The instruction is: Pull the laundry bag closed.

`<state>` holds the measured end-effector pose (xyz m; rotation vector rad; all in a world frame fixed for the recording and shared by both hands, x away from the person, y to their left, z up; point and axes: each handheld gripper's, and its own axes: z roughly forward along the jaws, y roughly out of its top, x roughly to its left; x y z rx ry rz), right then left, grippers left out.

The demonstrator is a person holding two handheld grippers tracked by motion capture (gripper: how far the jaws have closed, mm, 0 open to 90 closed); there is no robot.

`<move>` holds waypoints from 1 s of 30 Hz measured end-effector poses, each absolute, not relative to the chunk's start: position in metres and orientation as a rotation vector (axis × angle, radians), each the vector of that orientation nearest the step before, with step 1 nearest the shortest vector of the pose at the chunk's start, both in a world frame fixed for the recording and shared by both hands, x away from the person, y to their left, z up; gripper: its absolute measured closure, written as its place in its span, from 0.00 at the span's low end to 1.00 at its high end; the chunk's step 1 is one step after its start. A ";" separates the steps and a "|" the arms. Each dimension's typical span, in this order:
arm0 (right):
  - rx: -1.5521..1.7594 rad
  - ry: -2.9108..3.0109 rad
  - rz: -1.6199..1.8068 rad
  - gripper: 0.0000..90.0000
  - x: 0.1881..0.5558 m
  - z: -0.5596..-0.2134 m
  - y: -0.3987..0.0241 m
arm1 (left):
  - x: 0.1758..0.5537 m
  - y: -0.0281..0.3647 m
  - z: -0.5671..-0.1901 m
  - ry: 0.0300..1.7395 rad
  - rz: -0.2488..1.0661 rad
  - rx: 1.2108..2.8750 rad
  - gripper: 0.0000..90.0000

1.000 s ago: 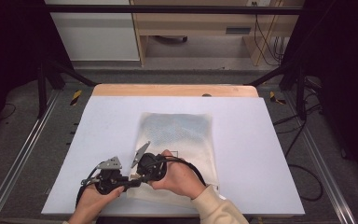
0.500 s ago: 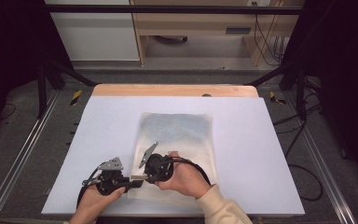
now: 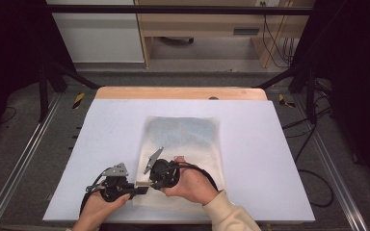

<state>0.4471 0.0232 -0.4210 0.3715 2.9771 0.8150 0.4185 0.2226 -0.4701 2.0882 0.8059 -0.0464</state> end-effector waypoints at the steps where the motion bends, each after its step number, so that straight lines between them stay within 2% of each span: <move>1: 0.376 2.977 0.818 0.91 0.447 -0.421 0.023 | 0.418 0.222 -0.470 0.806 -0.047 2.088 0.94; 30: 0.390 2.985 0.814 0.91 0.448 -0.422 0.015 | 0.417 0.219 -0.469 0.786 -0.034 2.085 0.94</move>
